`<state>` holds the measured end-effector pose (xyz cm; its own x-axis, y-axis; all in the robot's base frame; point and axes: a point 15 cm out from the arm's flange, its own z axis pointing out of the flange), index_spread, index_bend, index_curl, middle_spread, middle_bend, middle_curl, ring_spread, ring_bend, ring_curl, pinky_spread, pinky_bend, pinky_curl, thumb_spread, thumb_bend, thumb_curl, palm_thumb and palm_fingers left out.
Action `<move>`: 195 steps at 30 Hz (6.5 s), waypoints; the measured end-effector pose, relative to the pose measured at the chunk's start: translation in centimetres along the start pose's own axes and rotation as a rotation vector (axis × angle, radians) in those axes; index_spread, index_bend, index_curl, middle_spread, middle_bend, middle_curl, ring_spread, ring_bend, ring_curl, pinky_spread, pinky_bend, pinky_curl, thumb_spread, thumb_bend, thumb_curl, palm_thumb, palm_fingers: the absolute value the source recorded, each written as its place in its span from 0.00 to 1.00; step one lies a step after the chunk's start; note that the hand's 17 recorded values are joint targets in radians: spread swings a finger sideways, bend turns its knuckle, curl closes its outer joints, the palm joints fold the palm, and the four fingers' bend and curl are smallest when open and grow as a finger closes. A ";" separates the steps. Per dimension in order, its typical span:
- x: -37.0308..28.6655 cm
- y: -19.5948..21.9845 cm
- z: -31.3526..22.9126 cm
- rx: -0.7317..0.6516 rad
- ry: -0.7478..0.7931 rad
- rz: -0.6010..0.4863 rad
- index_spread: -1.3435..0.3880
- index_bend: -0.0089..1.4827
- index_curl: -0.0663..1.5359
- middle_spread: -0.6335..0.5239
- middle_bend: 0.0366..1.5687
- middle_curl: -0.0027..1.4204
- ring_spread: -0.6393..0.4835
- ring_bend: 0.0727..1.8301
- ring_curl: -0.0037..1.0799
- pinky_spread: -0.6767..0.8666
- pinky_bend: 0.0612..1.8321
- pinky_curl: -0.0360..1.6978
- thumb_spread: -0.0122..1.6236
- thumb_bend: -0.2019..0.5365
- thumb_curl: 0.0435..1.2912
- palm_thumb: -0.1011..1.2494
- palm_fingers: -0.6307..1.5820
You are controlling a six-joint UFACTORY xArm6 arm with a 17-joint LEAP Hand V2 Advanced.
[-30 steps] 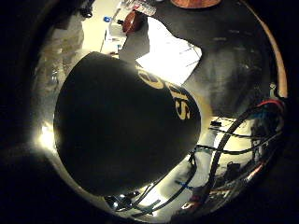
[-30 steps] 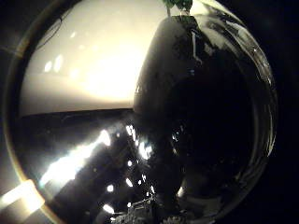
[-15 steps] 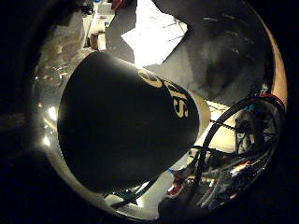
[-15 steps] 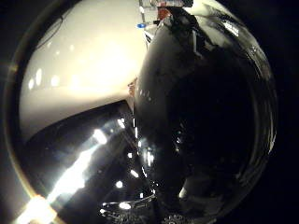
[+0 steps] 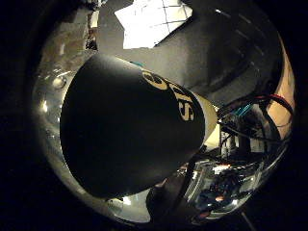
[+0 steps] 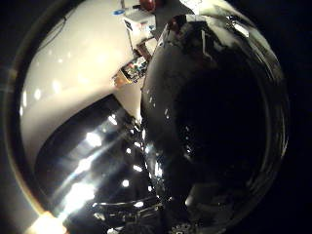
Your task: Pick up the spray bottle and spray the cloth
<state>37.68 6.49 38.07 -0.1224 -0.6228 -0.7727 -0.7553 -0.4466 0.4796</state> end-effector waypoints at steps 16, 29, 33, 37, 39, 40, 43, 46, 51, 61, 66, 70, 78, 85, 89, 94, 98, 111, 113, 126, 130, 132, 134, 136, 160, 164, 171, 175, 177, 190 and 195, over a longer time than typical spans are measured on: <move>0.9 -3.9 2.8 -0.080 -0.005 0.032 0.57 0.70 0.71 0.28 0.75 0.83 0.31 0.76 0.90 0.34 0.68 0.79 0.66 0.25 0.38 0.69 0.68; 4.1 -6.7 2.8 -0.069 -0.046 0.092 0.57 0.70 0.71 0.28 0.74 0.84 0.30 0.75 0.91 0.34 0.68 0.81 0.67 0.25 0.38 0.68 0.68; 3.6 -6.4 2.5 -0.049 -0.037 0.082 0.57 0.70 0.71 0.28 0.74 0.84 0.30 0.75 0.92 0.33 0.67 0.81 0.67 0.25 0.37 0.69 0.69; 2.3 -5.2 1.9 -0.030 -0.017 0.060 0.56 0.69 0.71 0.28 0.74 0.84 0.30 0.75 0.92 0.33 0.67 0.81 0.67 0.25 0.37 0.70 0.69; 1.8 -4.6 1.7 -0.020 -0.007 0.050 0.56 0.69 0.71 0.28 0.74 0.84 0.30 0.75 0.92 0.33 0.67 0.81 0.67 0.25 0.37 0.70 0.69; 1.5 -4.4 1.6 -0.014 -0.002 0.045 0.56 0.69 0.71 0.28 0.74 0.84 0.30 0.75 0.92 0.33 0.67 0.82 0.67 0.25 0.37 0.70 0.69; 1.3 -4.2 1.5 -0.011 0.000 0.041 0.56 0.69 0.71 0.28 0.74 0.84 0.30 0.74 0.92 0.33 0.67 0.82 0.67 0.25 0.37 0.70 0.69; 2.0 -4.9 1.7 -0.018 -0.010 0.052 0.56 0.69 0.71 0.28 0.73 0.84 0.30 0.74 0.92 0.33 0.66 0.82 0.67 0.25 0.37 0.70 0.69; 3.7 -6.2 1.8 -0.025 -0.037 0.082 0.56 0.69 0.71 0.28 0.73 0.84 0.30 0.74 0.93 0.33 0.66 0.82 0.67 0.25 0.37 0.71 0.69; 3.0 -5.9 1.5 -0.005 -0.040 0.067 0.56 0.68 0.71 0.27 0.73 0.85 0.29 0.73 0.93 0.33 0.66 0.82 0.67 0.25 0.37 0.71 0.69; 1.0 -5.2 0.8 0.053 -0.001 0.024 0.56 0.68 0.72 0.27 0.72 0.85 0.29 0.73 0.93 0.33 0.66 0.83 0.67 0.25 0.37 0.71 0.69; -1.4 -4.7 0.4 0.111 0.027 -0.027 0.56 0.68 0.72 0.27 0.72 0.85 0.29 0.73 0.93 0.33 0.65 0.83 0.67 0.25 0.37 0.71 0.69; -7.7 -3.8 0.1 0.202 -0.012 -0.162 0.56 0.67 0.72 0.27 0.72 0.85 0.29 0.73 0.94 0.33 0.66 0.83 0.67 0.25 0.37 0.70 0.70; -12.4 -4.9 -0.6 0.308 -0.076 -0.270 0.56 0.68 0.72 0.27 0.72 0.86 0.28 0.73 0.95 0.33 0.66 0.83 0.67 0.25 0.37 0.71 0.69; -15.2 -5.3 -1.4 0.383 -0.106 -0.335 0.56 0.68 0.72 0.26 0.72 0.86 0.28 0.73 0.95 0.33 0.66 0.83 0.67 0.25 0.37 0.71 0.68; -17.9 -6.0 -2.2 0.482 -0.124 -0.416 0.56 0.68 0.73 0.26 0.72 0.87 0.28 0.74 0.96 0.33 0.67 0.83 0.68 0.25 0.37 0.71 0.67; -19.7 -6.8 -0.3 0.473 -0.117 -0.491 0.55 0.68 0.73 0.26 0.72 0.87 0.27 0.74 0.97 0.32 0.68 0.83 0.69 0.25 0.37 0.71 0.66; -21.6 -14.4 7.2 0.559 -0.158 -0.667 0.55 0.69 0.74 0.25 0.73 0.88 0.27 0.75 0.98 0.32 0.68 0.84 0.69 0.25 0.38 0.73 0.64; -22.2 -15.2 8.3 0.568 -0.166 -0.691 0.55 0.69 0.74 0.25 0.74 0.88 0.27 0.75 0.98 0.32 0.69 0.84 0.69 0.25 0.38 0.73 0.64; -23.0 -18.9 12.9 0.544 -0.176 -0.762 0.55 0.70 0.74 0.25 0.74 0.87 0.27 0.75 0.97 0.32 0.68 0.84 0.68 0.25 0.40 0.72 0.64; -23.3 -19.8 14.0 0.535 -0.198 -0.797 0.56 0.71 0.74 0.25 0.74 0.87 0.27 0.75 0.97 0.32 0.68 0.84 0.68 0.25 0.40 0.72 0.65; -24.1 -20.3 14.6 0.541 -0.237 -0.815 0.56 0.71 0.74 0.25 0.74 0.87 0.27 0.75 0.97 0.32 0.68 0.84 0.68 0.25 0.41 0.72 0.65; -24.1 -21.1 15.2 0.541 -0.256 -0.813 0.56 0.71 0.74 0.25 0.74 0.87 0.27 0.75 0.97 0.32 0.68 0.84 0.68 0.25 0.41 0.72 0.65; -23.7 -21.7 15.4 0.537 -0.262 -0.802 0.56 0.71 0.74 0.26 0.75 0.86 0.27 0.75 0.97 0.32 0.67 0.84 0.68 0.25 0.41 0.72 0.65; -22.0 -28.5 17.0 0.505 -0.290 -0.752 0.56 0.69 0.74 0.27 0.76 0.84 0.27 0.75 0.97 0.32 0.67 0.84 0.66 0.25 0.42 0.72 0.65; -21.4 -29.0 17.3 0.501 -0.291 -0.740 0.56 0.65 0.74 0.28 0.73 0.83 0.29 0.73 0.94 0.31 0.67 0.79 0.65 0.25 0.43 0.72 0.65; -20.0 -29.8 17.9 0.488 -0.287 -0.717 0.55 0.58 0.73 0.29 0.70 0.79 0.30 0.72 0.87 0.28 0.63 0.71 0.63 0.24 0.43 0.70 0.67; -19.3 -30.2 18.2 0.477 -0.288 -0.705 0.54 0.52 0.73 0.30 0.67 0.76 0.32 0.70 0.82 0.25 0.61 0.66 0.63 0.25 0.43 0.69 0.68; -19.0 -30.4 18.5 0.472 -0.289 -0.701 0.53 0.50 0.73 0.31 0.66 0.76 0.33 0.70 0.80 0.24 0.61 0.64 0.63 0.25 0.44 0.69 0.69; -16.7 -29.5 18.9 0.385 -0.192 -0.686 0.53 0.20 0.66 0.35 0.55 0.67 0.38 0.64 0.65 0.16 0.44 0.52 0.66 0.24 0.37 0.60 0.52; -15.2 -28.9 19.1 0.330 -0.150 -0.665 0.55 0.18 0.57 0.39 0.44 0.58 0.43 0.50 0.56 0.34 0.32 0.49 0.68 0.24 0.31 0.57 0.38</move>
<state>49.02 41.15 28.02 0.3576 -0.1848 -0.9154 -0.8512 -0.4677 -0.2381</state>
